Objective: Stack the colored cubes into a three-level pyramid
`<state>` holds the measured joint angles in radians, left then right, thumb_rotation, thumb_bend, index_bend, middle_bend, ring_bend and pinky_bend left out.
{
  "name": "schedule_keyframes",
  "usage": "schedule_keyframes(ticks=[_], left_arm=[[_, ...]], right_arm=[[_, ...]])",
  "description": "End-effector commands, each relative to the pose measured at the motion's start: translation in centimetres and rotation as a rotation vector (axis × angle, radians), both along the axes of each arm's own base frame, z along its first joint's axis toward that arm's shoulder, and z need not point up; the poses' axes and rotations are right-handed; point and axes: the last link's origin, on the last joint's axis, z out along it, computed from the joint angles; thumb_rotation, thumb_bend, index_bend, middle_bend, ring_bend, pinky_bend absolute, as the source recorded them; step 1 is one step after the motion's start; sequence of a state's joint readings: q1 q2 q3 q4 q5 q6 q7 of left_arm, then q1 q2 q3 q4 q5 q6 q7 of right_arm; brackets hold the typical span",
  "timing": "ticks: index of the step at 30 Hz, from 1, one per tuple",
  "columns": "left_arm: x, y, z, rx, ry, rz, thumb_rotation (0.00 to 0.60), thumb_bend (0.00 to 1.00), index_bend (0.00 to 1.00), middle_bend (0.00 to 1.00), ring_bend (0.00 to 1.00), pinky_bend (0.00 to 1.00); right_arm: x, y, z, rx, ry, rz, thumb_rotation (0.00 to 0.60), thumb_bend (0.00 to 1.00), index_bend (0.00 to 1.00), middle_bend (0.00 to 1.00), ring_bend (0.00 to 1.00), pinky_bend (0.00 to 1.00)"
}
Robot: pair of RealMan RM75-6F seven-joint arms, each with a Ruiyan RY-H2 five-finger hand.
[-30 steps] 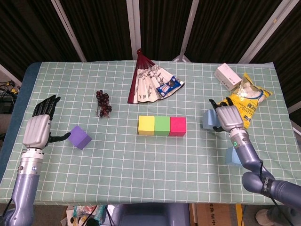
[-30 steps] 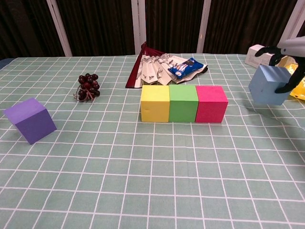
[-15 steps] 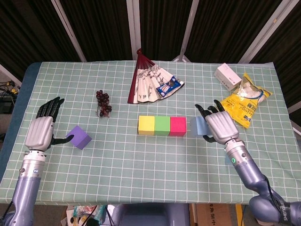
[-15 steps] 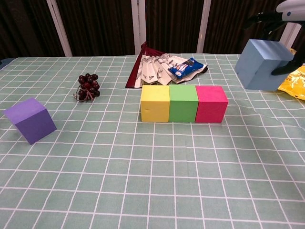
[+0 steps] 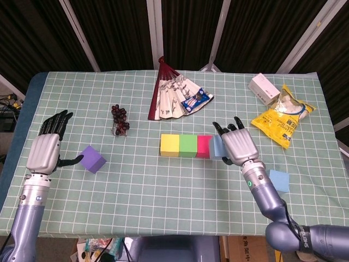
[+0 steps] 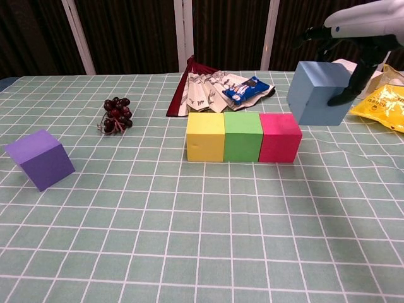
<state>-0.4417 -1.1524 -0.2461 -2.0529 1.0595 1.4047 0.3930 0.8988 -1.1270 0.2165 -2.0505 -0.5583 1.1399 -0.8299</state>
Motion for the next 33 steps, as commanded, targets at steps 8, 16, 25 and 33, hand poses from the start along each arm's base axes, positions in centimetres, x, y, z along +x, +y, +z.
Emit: schedule_keyframes(ticks=[8, 16, 25, 33], left_arm=[[0.0, 0.0, 0.9, 0.005, -0.045, 0.003, 0.600, 0.12, 0.00, 0.01, 0.00, 0.00], [-0.2, 0.1, 1.0, -0.001, -0.054, 0.008, 0.600, 0.12, 0.00, 0.01, 0.00, 0.00], [-0.3, 0.3, 0.9, -0.006, -0.054, 0.015, 0.600, 0.12, 0.00, 0.01, 0.00, 0.00], [-0.4, 0.3, 0.8, -0.009, -0.051, 0.018, 0.600, 0.12, 0.00, 0.01, 0.00, 0.00]], right_arm=[[4.7, -1.0, -2.9, -0.011, -0.107, -0.196, 0.600, 0.28, 0.09, 0.44, 0.22, 0.00], [5.9, -1.6, -3.2, -0.037, -0.117, -0.200, 0.600, 0.28, 0.09, 0.44, 0.23, 0.00], [5.9, -1.9, -4.1, -0.030, -0.090, -0.113, 0.600, 0.28, 0.09, 0.44, 0.23, 0.00], [5.6, -2.7, -4.9, -0.024, -0.068, -0.076, 0.600, 0.28, 0.09, 0.44, 0.23, 0.00]])
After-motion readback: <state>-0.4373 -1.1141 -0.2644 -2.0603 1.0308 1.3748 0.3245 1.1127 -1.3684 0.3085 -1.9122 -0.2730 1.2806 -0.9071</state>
